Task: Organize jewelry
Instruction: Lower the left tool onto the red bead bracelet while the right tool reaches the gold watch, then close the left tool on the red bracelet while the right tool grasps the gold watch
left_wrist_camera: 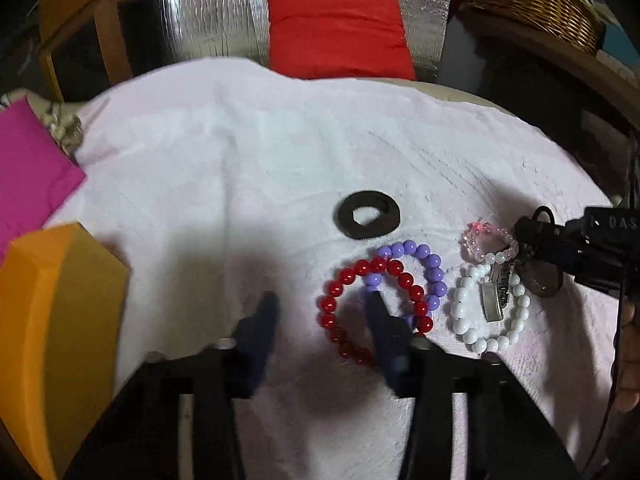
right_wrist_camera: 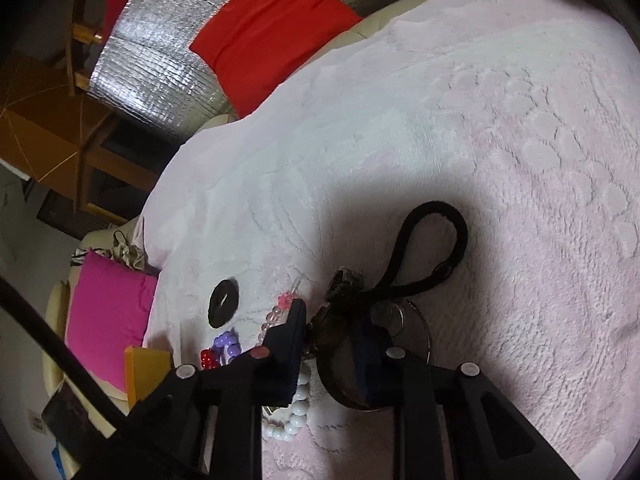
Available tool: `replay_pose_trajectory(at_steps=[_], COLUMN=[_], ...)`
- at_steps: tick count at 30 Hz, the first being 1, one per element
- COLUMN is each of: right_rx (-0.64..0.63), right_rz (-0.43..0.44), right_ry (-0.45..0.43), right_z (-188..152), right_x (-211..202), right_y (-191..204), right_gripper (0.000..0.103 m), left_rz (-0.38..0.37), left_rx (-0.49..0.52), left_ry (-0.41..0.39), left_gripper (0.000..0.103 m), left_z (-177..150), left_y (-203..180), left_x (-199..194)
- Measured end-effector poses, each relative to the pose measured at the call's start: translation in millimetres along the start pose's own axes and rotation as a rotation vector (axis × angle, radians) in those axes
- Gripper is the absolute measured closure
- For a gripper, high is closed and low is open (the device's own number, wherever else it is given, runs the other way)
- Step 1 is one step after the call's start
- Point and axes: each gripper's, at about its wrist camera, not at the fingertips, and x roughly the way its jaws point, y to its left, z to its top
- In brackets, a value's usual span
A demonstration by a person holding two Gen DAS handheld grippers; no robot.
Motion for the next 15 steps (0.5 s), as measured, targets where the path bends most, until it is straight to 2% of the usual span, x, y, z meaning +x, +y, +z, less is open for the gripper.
replay_pose_trajectory(at_steps=[1, 3, 5, 8, 9, 15], right_rx=[-0.002, -0.005, -0.005, -0.007, -0.008, -0.077], right_rz=[0.008, 0.023, 0.04, 0.056, 0.065, 0.103], right_ry=[0.0, -0.001, -0.005, -0.018, -0.026, -0.093], right_z=[-1, -1, -1, -1, -1, -5], right_x=[-2, -4, -9, -20, -24, -58], right_y=[-1, -4, -6, -8, -8, 6], right_gripper=[0.082, 0.083, 0.083, 0.089, 0.095, 0.096], left_rz=[-0.016, -0.053, -0.079, -0.089, -0.092, -0.137], left_rx=[-0.01, -0.021, -0.019, 0.003, 0.005, -0.007], left_ry=[0.0, -0.004, -0.009, -0.027, -0.031, -0.066], left_gripper=[0.068, 0.083, 0.092, 0.095, 0.096, 0.098], left_z=[1, 2, 2, 1, 1, -3], left_y=[0, 0, -2, -7, -8, -2], left_x=[0, -1, -3, -8, -10, -27])
